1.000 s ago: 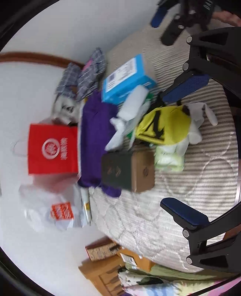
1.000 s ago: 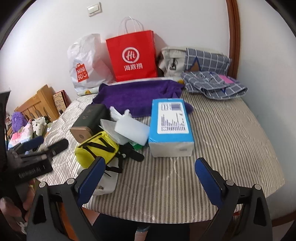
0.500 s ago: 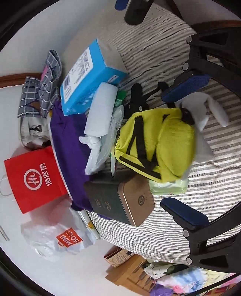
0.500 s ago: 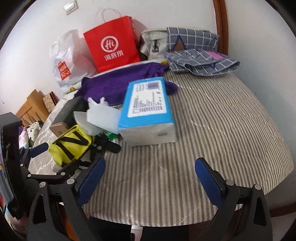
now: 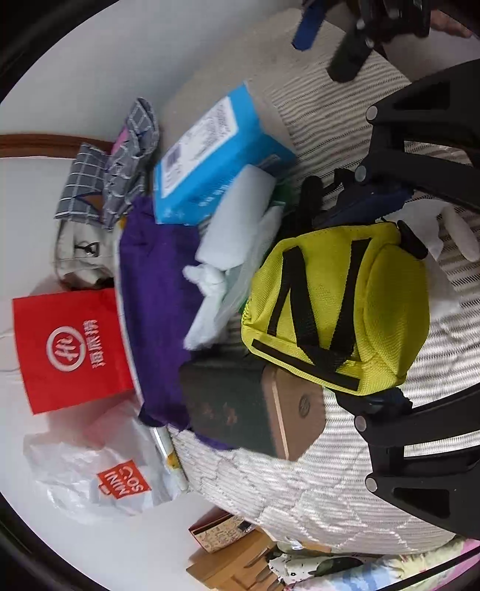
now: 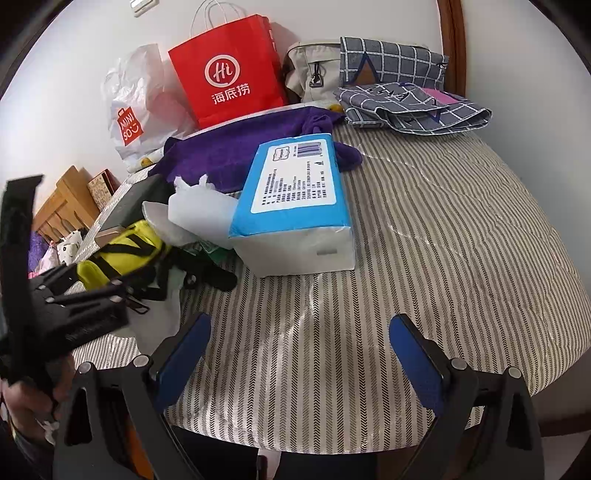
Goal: Organize soft objects
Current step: 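Reach the left gripper to the yellow strapped pouch and grasp it, then grasp the white glove with the right gripper while the left gripper lifts the yellow pouch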
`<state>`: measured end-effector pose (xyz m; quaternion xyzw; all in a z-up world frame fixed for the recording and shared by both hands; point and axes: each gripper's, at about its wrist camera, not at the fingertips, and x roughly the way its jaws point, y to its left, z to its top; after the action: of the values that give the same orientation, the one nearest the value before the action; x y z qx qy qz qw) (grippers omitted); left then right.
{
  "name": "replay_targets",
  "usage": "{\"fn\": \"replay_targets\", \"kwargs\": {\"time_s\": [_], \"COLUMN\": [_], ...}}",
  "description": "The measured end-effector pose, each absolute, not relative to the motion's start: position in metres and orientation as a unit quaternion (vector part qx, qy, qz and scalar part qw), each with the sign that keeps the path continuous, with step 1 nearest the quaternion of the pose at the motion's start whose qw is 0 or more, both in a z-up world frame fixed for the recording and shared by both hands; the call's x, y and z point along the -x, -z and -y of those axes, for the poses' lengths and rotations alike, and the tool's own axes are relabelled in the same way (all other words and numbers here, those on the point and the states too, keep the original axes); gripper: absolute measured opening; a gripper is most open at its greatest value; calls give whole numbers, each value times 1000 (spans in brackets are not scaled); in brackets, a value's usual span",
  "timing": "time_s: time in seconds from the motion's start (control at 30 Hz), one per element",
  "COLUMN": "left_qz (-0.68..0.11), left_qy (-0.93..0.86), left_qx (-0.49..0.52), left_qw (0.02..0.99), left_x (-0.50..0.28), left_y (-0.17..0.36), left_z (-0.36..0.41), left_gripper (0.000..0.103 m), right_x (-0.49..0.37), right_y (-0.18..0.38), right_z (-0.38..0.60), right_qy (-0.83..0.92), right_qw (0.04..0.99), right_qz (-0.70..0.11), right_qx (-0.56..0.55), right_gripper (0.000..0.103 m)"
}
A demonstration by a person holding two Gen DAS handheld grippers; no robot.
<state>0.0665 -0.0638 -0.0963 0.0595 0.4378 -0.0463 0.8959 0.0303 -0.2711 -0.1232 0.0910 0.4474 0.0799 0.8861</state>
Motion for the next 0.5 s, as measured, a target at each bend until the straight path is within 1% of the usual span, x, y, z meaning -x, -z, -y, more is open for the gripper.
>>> {"fn": "replay_targets", "kwargs": {"time_s": [0.23, 0.5], "left_qz": [-418, -418], "left_qy": [33, -7], "left_qx": [-21, 20], "left_qw": [908, 908], "left_x": [-53, -42], "left_y": [70, 75], "left_z": [28, -22], "left_gripper": [70, 70], "right_x": [-29, -28], "right_y": [122, 129], "right_z": [246, 207], "right_qy": [-110, -157], "right_qw": [885, 875], "right_qz": [-446, -454], "right_qx": [-72, -63], "right_gripper": [96, 96]}}
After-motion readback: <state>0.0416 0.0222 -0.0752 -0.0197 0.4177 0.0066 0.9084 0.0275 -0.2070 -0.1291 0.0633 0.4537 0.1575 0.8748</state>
